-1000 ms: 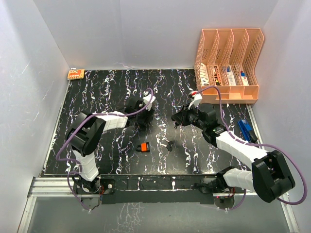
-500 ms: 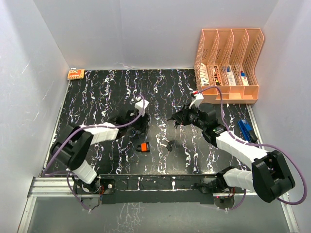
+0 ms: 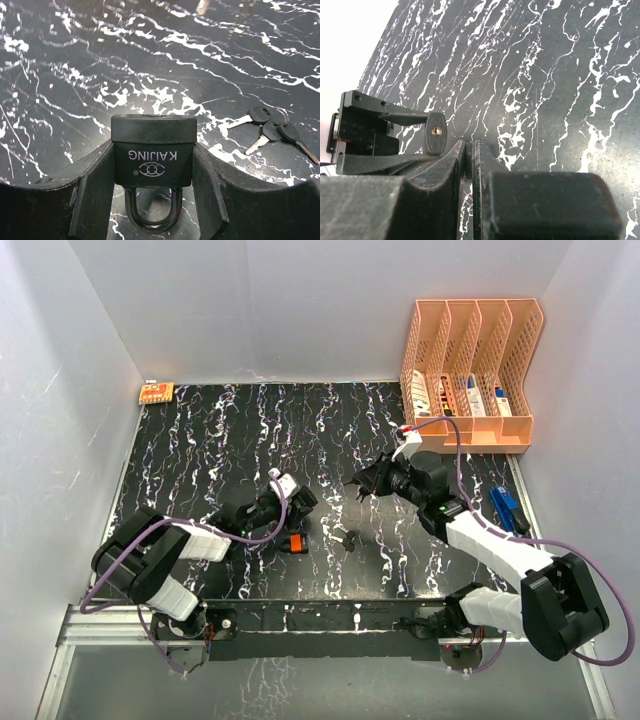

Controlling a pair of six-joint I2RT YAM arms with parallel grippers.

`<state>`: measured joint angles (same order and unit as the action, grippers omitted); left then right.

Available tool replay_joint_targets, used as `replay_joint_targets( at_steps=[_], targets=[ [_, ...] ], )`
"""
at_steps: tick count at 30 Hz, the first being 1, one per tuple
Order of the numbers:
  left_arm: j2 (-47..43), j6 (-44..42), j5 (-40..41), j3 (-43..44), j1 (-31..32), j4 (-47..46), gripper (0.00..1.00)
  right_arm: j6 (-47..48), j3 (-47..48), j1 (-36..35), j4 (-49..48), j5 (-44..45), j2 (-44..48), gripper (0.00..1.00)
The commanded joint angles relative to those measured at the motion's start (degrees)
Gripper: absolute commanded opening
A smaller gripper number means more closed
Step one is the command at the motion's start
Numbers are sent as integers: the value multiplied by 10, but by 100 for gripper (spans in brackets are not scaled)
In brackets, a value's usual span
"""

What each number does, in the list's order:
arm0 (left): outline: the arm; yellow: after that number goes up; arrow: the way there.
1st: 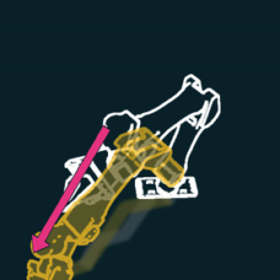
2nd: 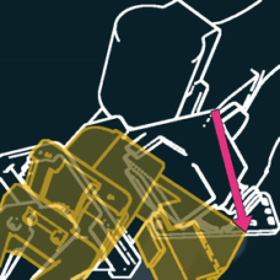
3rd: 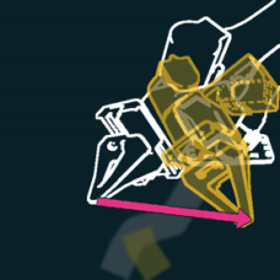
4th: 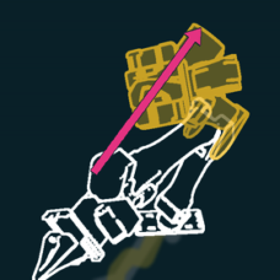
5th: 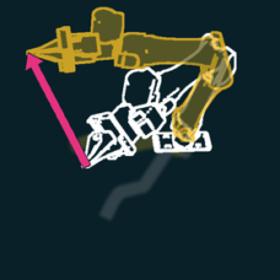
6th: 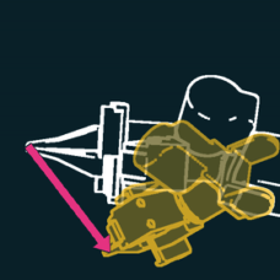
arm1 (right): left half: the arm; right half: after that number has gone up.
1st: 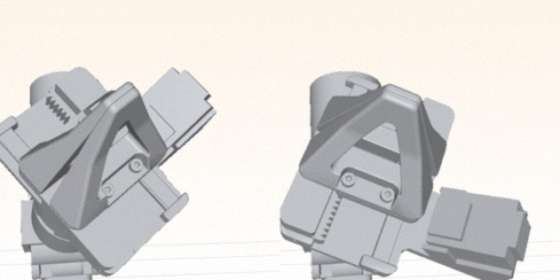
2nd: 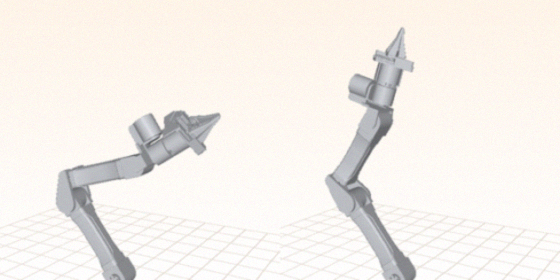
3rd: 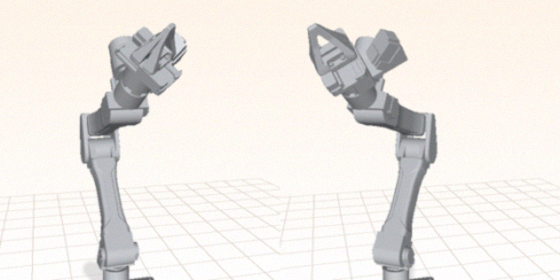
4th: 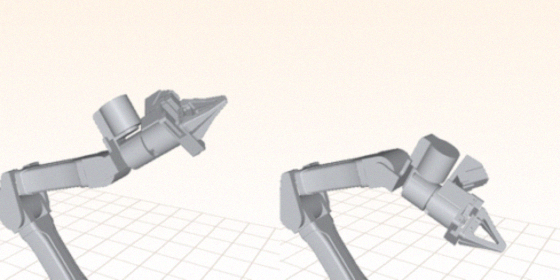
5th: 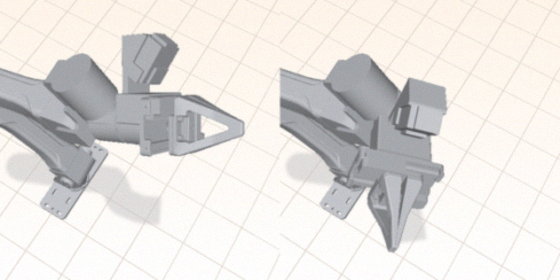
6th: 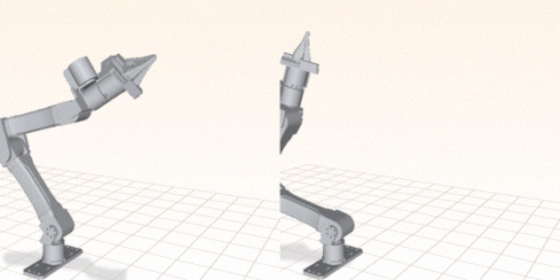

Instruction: Unlock with the key

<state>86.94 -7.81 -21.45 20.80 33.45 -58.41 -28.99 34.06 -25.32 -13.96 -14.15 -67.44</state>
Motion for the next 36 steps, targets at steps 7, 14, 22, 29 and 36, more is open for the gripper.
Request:
replay_joint_targets(
  at_steps=[7,14,22,29,36],
  targets=[
    [58,-79,-108,-26,9,-302,0,-4,0,-2,-53,-8,45,0],
    [117,-101,-129,-30,14,-418,0,-17,-29,-5,-87,-28,67,0],
    [140,-108,-142,-18,20,-440,0,-13,-61,-9,-115,-39,95,0],
    [137,-116,-151,-3,21,-440,0,-14,-66,-24,-126,-51,85,0],
    [129,-124,-159,9,21,-440,0,-11,-66,-65,-130,-32,73,0]
  ],
)
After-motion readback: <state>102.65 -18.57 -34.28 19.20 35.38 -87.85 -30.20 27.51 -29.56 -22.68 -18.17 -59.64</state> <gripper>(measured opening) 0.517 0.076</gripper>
